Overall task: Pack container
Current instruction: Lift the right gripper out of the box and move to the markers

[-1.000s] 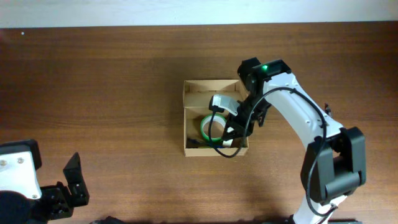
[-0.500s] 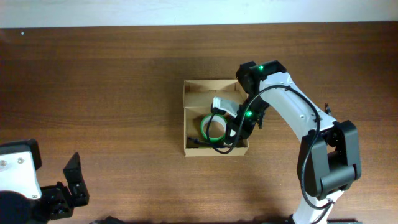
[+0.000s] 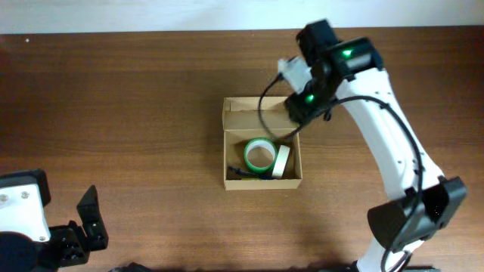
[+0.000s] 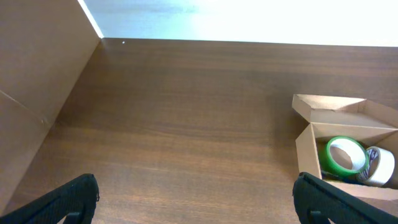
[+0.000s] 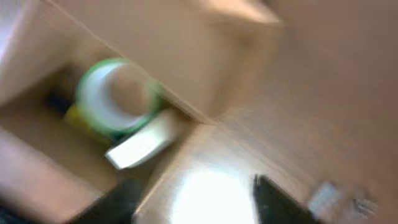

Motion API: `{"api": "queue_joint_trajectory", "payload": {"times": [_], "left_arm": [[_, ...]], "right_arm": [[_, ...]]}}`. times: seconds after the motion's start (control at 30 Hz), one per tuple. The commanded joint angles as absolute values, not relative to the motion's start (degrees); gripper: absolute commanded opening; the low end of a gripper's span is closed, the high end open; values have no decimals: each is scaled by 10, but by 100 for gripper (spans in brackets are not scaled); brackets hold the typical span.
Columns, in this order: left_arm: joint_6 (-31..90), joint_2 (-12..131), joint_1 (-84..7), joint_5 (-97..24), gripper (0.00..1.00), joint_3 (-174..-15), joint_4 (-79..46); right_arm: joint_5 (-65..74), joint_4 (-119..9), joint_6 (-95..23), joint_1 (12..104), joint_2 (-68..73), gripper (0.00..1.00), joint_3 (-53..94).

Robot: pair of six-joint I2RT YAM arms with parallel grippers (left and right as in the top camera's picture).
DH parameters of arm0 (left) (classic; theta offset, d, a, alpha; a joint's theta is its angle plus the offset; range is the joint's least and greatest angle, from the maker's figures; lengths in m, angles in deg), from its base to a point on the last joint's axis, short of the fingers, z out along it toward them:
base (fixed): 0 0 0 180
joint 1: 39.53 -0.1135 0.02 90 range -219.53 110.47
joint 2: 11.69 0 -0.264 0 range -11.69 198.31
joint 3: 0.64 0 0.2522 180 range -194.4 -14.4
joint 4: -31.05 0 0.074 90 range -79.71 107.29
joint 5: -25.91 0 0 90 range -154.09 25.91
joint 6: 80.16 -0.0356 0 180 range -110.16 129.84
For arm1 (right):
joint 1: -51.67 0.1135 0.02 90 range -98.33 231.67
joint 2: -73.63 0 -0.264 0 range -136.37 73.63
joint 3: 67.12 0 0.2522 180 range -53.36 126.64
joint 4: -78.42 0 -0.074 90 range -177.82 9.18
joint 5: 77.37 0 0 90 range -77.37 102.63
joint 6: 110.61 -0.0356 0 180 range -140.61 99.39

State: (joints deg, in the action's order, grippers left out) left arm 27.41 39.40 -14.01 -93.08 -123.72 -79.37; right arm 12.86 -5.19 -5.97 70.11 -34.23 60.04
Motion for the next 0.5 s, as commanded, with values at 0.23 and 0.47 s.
{"api": "queue_joint_trajectory", "payload": {"times": [0.23,0.47], "left_arm": [[265,391,-142,-939,100,-1169,-781],[265,391,-142,-939,100,-1121,-739]], "right_arm": [[206,3,-195,531,-365,88,613],[152,17,-186,408,-374,93,613]]}}
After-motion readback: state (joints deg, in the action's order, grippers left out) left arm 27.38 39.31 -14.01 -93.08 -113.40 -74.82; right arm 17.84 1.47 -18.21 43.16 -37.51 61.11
